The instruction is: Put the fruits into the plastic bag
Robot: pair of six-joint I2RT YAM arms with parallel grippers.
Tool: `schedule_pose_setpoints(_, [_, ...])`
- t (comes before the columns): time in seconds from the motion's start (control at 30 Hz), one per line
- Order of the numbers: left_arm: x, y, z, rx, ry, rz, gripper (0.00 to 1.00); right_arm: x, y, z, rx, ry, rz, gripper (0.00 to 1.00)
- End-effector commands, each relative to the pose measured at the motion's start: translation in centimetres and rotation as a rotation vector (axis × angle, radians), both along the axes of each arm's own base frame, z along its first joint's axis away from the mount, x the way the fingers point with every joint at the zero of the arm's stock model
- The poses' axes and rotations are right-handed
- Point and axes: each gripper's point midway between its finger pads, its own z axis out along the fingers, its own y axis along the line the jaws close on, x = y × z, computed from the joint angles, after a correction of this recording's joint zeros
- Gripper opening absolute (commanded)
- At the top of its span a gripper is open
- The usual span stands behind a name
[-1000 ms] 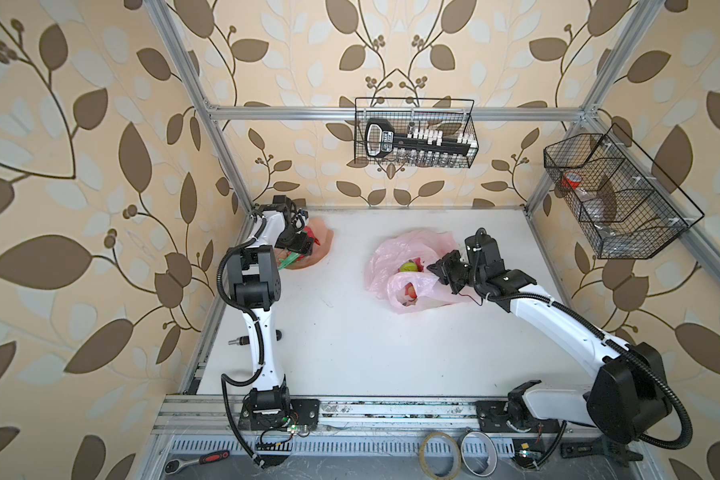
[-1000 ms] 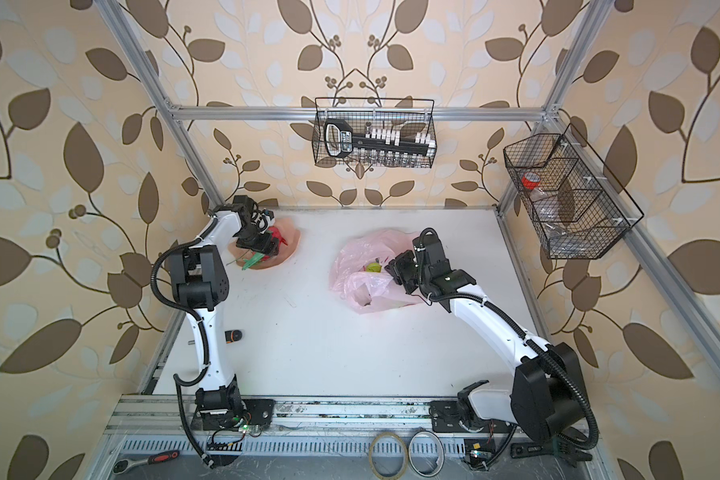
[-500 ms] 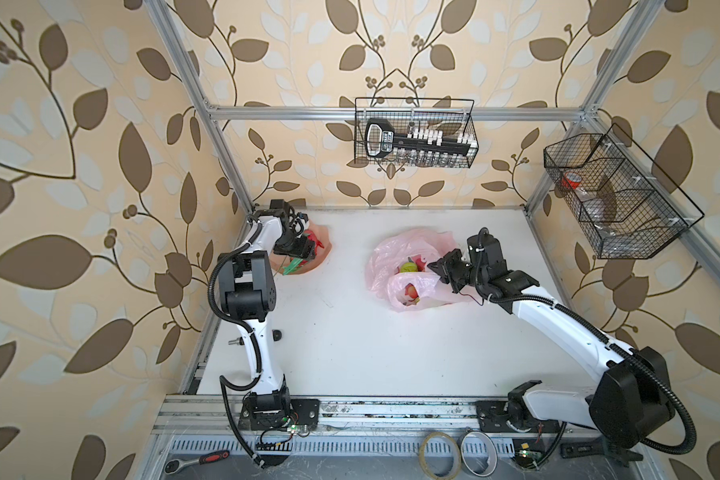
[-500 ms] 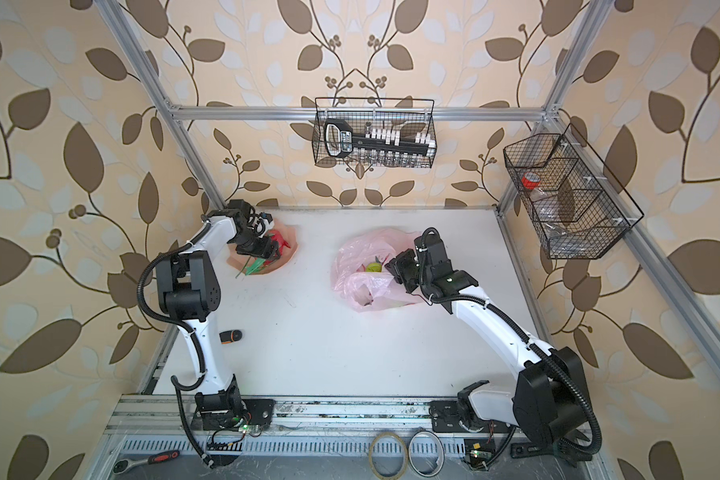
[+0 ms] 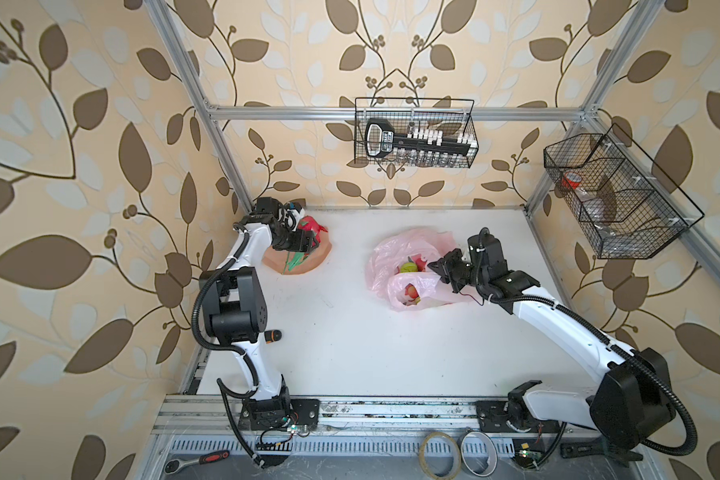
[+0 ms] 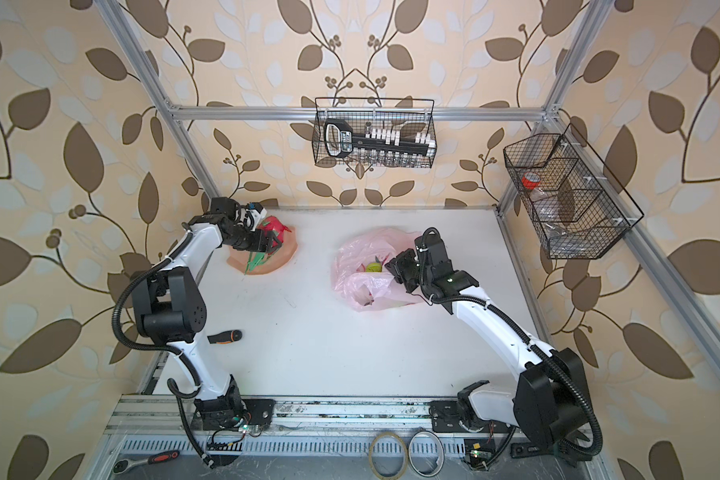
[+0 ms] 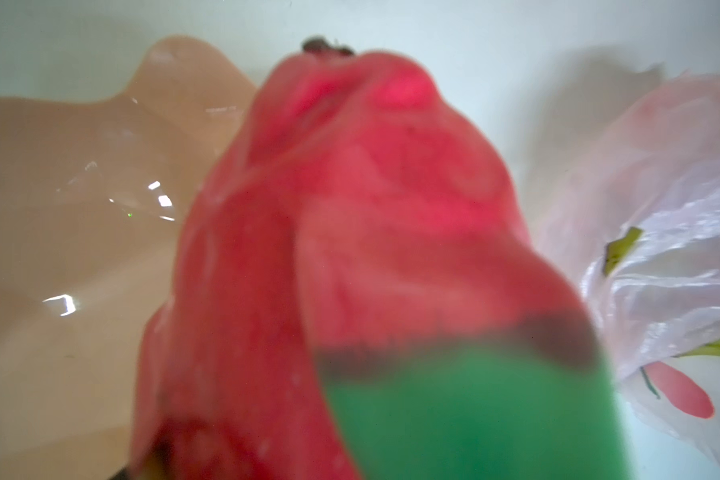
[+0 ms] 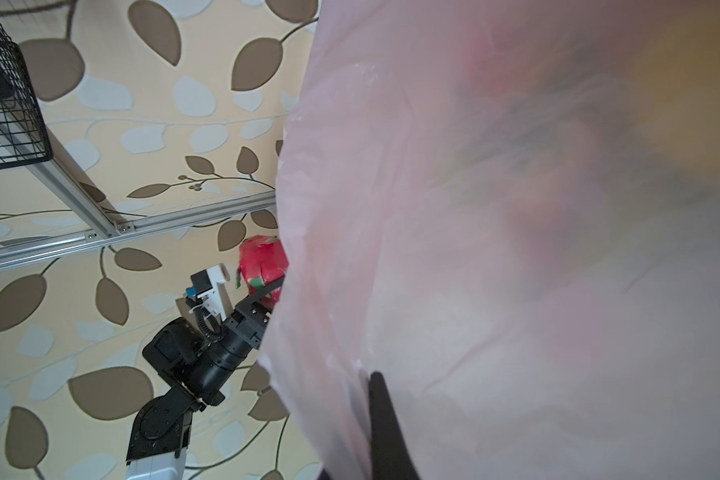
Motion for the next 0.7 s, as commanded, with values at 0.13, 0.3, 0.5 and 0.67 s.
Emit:
schedule_pose_setpoints(0.13, [-3.2, -3.7, 9.1, -0.168, -0.268, -0.109, 0.52, 0.1, -0.3, 0.7, 0.025, -0.01, -0.024, 0.0])
schedule_pose_setpoints(0.3, [-6.6, -5.2, 10.2, -0.173, -0.299, -0.153, 0.51, 0.3, -0.2, 0.7, 0.026, -0.012, -0.02, 0.0])
schedule_pose_setpoints(0.5, [-11.6, -9.9, 8.9, -0.053, -0.3, -0.296, 0.51, 0.3, -0.1, 0.4, 0.027, -0.005, -0.018, 0.0])
schedule_pose_setpoints(0.67, [-15.6, -14.6, 6.7, -0.042, -0.26, -0.414, 0.51, 0.7, 0.0, 0.5, 0.025, -0.01, -0.014, 0.0])
